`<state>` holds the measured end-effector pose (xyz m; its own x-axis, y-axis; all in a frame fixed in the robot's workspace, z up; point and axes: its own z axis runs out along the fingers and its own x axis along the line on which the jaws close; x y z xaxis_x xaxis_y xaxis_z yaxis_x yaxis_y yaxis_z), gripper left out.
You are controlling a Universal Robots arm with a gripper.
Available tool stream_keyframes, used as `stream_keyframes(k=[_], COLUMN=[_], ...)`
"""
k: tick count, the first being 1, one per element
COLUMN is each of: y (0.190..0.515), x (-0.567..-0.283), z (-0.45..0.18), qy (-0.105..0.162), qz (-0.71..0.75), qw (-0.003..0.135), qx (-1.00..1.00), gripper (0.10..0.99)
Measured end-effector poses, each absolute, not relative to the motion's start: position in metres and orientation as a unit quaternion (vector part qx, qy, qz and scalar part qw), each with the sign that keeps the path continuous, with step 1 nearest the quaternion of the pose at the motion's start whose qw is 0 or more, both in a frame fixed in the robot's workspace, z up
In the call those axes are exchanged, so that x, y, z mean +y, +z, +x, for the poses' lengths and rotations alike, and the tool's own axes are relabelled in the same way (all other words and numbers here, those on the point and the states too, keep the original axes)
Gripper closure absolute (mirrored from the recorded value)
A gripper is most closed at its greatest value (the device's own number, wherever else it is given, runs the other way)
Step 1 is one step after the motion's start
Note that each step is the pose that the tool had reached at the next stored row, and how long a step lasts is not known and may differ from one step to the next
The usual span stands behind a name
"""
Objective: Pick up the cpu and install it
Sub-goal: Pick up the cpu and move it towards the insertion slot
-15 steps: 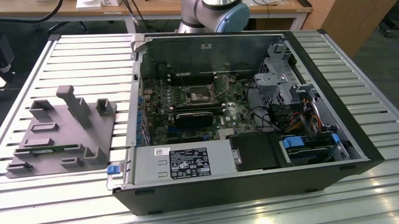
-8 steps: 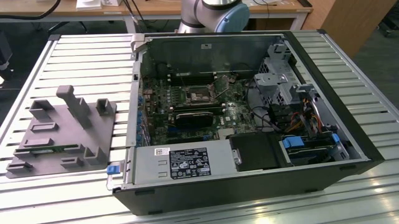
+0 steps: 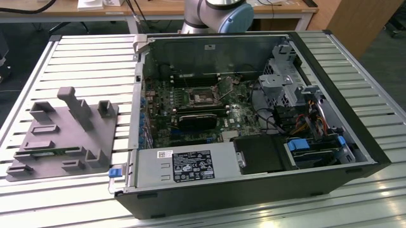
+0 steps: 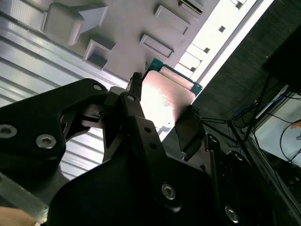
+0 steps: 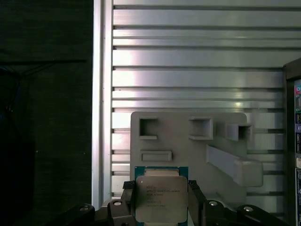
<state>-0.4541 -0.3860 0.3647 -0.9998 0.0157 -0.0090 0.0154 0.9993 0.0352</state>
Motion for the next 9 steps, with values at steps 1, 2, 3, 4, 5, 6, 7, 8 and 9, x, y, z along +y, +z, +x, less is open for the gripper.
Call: stream_keyframes(k=[1,2,3,4,5,6,7,8,9], y=[0.3659,0.3670,0.3681,0.3690,0.3698,0.3706,0.3715,0.3726,0.3736], x=[-0.3859,-0.3856,-0.3852,-0.3851,-0.3851,-0.3851,-0.3850,-0.3848,-0.3848], z=[-0.4541,-0.4541,-0.4542,-0.4542,-0.4541,-0.4541,-0.4541,-0.4541,-0.4541], qy=[0.018,0.018,0.018,0.017,0.018,0.018,0.017,0.017,0.017], qz=[0.008,0.008,0.008,0.008,0.008,0.008,0.008,0.008,0.008], qw=[0.005,0.005,0.005,0.005,0.005,0.005,0.005,0.005,0.005], qx=[1.000,1.000,1.000,1.000,1.000,1.000,1.000,1.000,1.000], gripper=[0.553,0.553,0.553,0.553,0.553,0.553,0.553,0.553,0.553])
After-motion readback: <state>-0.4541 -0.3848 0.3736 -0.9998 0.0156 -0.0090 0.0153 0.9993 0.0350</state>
